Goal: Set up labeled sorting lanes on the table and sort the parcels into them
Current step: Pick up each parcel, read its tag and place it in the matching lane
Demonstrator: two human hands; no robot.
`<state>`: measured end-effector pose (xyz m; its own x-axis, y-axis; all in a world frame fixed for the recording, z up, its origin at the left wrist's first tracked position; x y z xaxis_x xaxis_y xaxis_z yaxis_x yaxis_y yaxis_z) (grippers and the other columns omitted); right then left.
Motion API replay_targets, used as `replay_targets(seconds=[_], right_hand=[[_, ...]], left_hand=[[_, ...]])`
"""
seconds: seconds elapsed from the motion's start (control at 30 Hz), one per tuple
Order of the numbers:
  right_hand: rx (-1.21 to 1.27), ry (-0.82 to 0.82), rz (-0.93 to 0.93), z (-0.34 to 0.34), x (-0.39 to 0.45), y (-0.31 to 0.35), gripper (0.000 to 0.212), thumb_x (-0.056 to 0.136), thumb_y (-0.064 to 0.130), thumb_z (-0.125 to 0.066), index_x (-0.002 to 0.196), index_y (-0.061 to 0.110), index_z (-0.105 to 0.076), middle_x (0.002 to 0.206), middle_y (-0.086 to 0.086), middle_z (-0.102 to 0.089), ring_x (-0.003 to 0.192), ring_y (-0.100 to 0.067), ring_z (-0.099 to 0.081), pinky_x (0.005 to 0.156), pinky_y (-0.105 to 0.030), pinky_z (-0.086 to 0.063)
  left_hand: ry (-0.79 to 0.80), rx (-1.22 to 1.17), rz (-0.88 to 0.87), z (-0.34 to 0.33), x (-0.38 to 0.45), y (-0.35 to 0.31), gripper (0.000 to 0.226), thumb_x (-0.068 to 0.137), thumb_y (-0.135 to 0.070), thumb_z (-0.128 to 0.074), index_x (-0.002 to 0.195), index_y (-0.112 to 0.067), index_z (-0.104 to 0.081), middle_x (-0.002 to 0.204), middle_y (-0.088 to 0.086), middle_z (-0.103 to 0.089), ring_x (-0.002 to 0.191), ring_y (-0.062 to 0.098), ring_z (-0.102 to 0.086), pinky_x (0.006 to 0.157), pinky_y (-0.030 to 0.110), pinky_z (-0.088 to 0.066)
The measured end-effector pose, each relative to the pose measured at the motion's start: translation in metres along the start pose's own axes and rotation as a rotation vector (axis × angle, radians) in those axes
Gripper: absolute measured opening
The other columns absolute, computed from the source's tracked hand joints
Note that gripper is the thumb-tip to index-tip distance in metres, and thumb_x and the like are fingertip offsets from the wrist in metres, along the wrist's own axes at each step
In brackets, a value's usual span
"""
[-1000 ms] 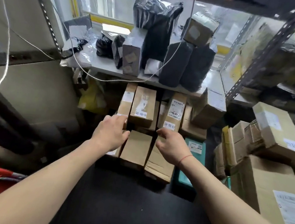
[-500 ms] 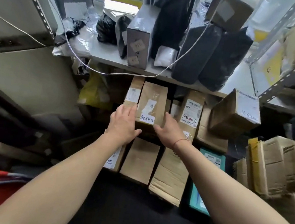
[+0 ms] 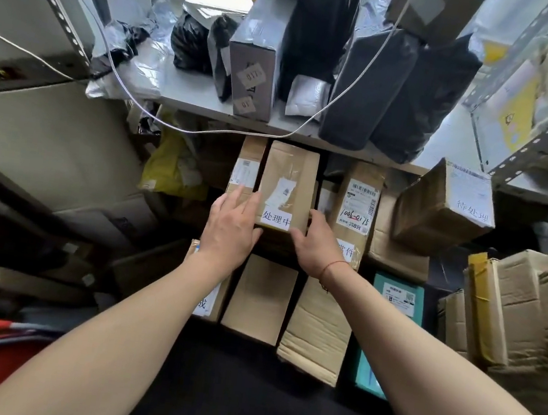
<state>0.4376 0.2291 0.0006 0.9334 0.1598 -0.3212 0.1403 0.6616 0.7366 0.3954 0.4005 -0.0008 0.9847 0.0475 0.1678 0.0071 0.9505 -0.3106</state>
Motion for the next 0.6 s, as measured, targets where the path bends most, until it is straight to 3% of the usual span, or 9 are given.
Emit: replay_targets(seconds=[0.13, 0.3, 0.4, 0.57, 0.6], right_hand=[[0.188, 0.010, -0.054, 0.009, -0.016, -0.012, 0.059, 0.097, 0.026, -0.074, 0.144, 0.017, -0.041, 0.134, -0.001, -0.064, 0.119, -0.019, -0.065, 0.103, -0.038, -0.055], [0.534, 0.076, -0.131, 0.021, -0.049, -0.018, 0.048, 0.094, 0.015, -0.074, 0.127, 0.020, -0.041, 0.127, -0.008, -0.063, 0.110, -0.025, -0.071, 0.080, -0.044, -0.064], [0.568, 0.110, -0.060, 0.028, -0.074, -0.014, 0.035, 0.099, 0.014, -0.070, 0.119, 0.020, -0.042, 0.123, -0.008, -0.065, 0.106, -0.023, -0.074, 0.077, -0.044, -0.065], [0.608, 0.112, -0.006, 0.033, -0.120, -0.006, 0.031, 0.100, 0.013, -0.070, 0.117, 0.021, -0.045, 0.128, -0.014, -0.060, 0.108, -0.025, -0.072, 0.082, -0.052, -0.065], [0.618, 0.116, 0.003, 0.033, -0.129, -0.006, 0.034, 0.099, 0.014, -0.071, 0.120, 0.022, -0.046, 0.131, -0.014, -0.060, 0.112, -0.027, -0.071, 0.084, -0.052, -0.064]], left_hand=[[-0.066, -0.145, -0.001, 0.016, -0.015, -0.007, 0.073, 0.082, -0.010, -0.087, 0.147, -0.001, -0.055, 0.142, 0.024, -0.061, 0.143, 0.044, -0.049, 0.116, 0.060, -0.042], [-0.003, -0.347, 0.033, 0.033, -0.052, -0.009, 0.077, 0.091, -0.019, -0.080, 0.158, -0.021, -0.042, 0.135, 0.008, -0.069, 0.124, 0.027, -0.066, 0.104, 0.046, -0.056], [-0.011, -0.414, 0.044, 0.051, -0.074, -0.014, 0.078, 0.092, -0.016, -0.077, 0.159, -0.025, -0.039, 0.143, 0.004, -0.065, 0.131, 0.022, -0.063, 0.110, 0.043, -0.053], [0.040, -0.417, -0.009, 0.085, -0.104, -0.025, 0.095, 0.088, -0.020, -0.084, 0.165, -0.028, -0.028, 0.169, -0.001, -0.034, 0.153, 0.020, -0.037, 0.125, 0.046, -0.035], [0.079, -0.448, -0.004, 0.090, -0.110, -0.025, 0.098, 0.087, -0.022, -0.084, 0.165, -0.031, -0.026, 0.168, -0.003, -0.035, 0.152, 0.019, -0.039, 0.125, 0.045, -0.034]])
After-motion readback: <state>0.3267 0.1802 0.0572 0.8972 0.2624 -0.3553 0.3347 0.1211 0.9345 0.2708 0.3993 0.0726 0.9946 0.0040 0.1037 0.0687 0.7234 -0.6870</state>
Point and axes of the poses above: each hand's wrist, its own x-axis towards the middle knuckle, its own z-axis out of the back of the hand, y = z × x, the point moved 4 cm from there along x, towards the middle knuckle
